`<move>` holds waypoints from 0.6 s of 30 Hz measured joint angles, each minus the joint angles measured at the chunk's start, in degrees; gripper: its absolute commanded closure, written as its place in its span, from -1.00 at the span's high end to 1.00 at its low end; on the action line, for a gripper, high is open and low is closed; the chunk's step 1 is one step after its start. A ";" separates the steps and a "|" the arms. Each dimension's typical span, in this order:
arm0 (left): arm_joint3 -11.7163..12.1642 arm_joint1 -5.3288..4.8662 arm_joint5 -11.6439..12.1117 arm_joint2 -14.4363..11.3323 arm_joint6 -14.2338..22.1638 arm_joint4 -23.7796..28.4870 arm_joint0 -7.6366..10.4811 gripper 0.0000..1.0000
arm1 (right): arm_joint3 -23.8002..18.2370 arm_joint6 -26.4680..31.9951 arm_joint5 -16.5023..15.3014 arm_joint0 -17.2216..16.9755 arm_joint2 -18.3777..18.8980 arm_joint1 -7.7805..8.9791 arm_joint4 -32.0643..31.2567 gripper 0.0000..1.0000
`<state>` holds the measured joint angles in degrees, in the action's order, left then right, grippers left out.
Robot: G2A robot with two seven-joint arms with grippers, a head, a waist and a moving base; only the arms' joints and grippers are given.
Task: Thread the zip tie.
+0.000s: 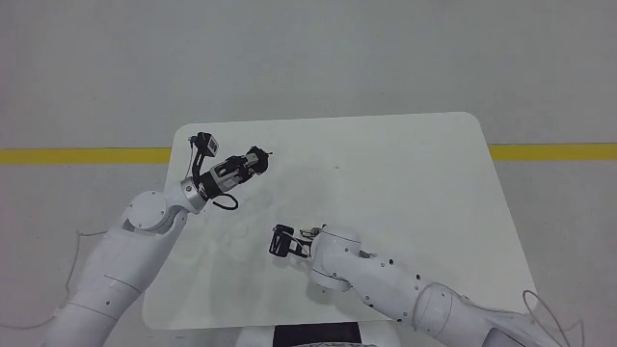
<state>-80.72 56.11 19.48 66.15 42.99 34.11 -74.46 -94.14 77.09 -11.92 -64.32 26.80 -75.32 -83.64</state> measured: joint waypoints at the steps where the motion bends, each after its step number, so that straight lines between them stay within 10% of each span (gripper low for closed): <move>1: 0.00 0.00 0.00 0.00 0.00 0.00 0.00 -1.00 | 0.35 -0.09 -0.24 -0.02 0.14 -0.07 0.23 -0.60; 18: 0.00 0.00 0.00 0.00 0.00 0.00 0.00 -1.00 | 4.04 -0.60 -1.36 0.69 0.57 -2.06 2.20 -0.58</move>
<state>-80.72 56.11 19.48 66.15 42.99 34.11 -74.46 -90.10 76.49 -13.29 -63.64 27.36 -77.38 -81.44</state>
